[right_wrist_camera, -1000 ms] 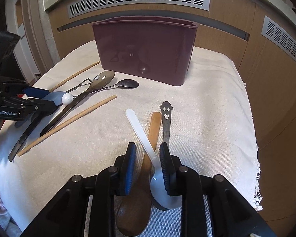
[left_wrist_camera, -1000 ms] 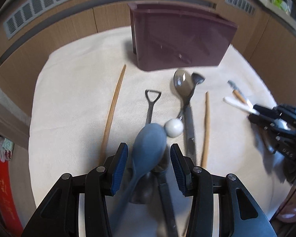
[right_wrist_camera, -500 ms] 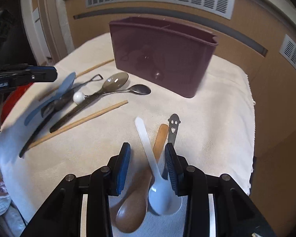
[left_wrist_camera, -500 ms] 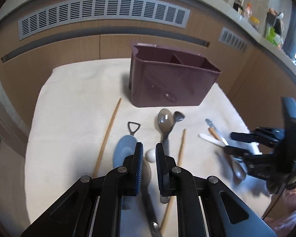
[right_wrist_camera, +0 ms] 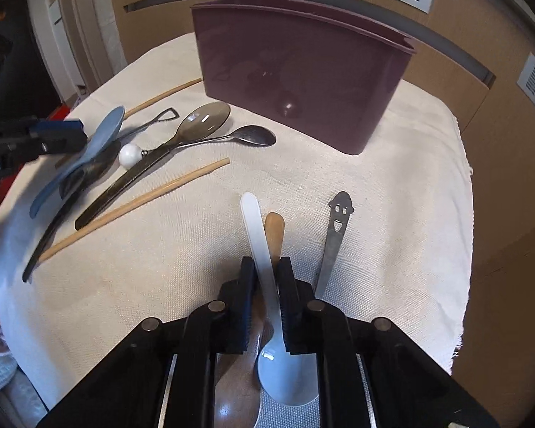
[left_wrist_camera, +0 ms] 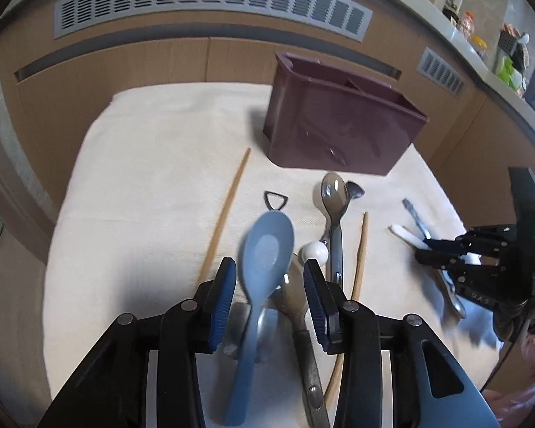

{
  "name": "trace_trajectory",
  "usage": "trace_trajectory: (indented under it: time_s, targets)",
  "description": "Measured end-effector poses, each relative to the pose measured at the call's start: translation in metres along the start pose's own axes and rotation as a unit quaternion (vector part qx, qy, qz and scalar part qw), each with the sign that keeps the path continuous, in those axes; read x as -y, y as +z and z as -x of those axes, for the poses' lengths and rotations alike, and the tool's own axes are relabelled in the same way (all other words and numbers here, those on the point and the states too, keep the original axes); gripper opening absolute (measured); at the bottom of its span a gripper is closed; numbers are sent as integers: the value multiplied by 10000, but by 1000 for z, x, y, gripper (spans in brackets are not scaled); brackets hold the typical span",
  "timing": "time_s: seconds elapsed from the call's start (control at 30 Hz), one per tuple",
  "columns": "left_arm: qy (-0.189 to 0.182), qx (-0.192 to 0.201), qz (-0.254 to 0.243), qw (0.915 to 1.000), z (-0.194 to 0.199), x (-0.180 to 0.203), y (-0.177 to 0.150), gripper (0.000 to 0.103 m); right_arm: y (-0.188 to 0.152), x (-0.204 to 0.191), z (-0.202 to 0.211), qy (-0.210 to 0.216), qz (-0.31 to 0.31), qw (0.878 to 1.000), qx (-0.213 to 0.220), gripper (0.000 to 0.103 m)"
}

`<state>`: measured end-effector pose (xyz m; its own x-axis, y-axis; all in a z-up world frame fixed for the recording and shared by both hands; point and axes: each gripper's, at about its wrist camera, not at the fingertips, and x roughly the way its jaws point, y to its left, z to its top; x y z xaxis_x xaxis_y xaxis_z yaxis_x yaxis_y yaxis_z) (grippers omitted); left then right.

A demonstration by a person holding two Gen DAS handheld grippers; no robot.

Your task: Organize utensils

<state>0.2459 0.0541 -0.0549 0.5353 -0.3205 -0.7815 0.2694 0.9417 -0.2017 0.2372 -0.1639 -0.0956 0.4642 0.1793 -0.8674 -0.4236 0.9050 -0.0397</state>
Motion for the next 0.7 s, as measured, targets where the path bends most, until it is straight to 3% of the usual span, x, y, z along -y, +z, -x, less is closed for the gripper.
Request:
trace_trajectory:
  time_s: [0.23, 0.33, 0.43, 0.7]
  targets:
    - [278, -320, -104, 9990, -34, 5, 13, 41, -5, 2, 2, -6, -65, 9999, 160, 12]
    - [245, -606, 53, 9978, -48, -1, 19, 41, -6, 5, 4, -10, -169, 9996, 228, 12]
    - [295, -597, 177, 9976, -48, -4, 23, 41, -7, 6, 5, -21, -244, 9992, 302, 12]
    - [-6, -799, 423, 9959, -48, -15, 24, 41, -11, 4, 15, -144, -240, 9987, 437, 12]
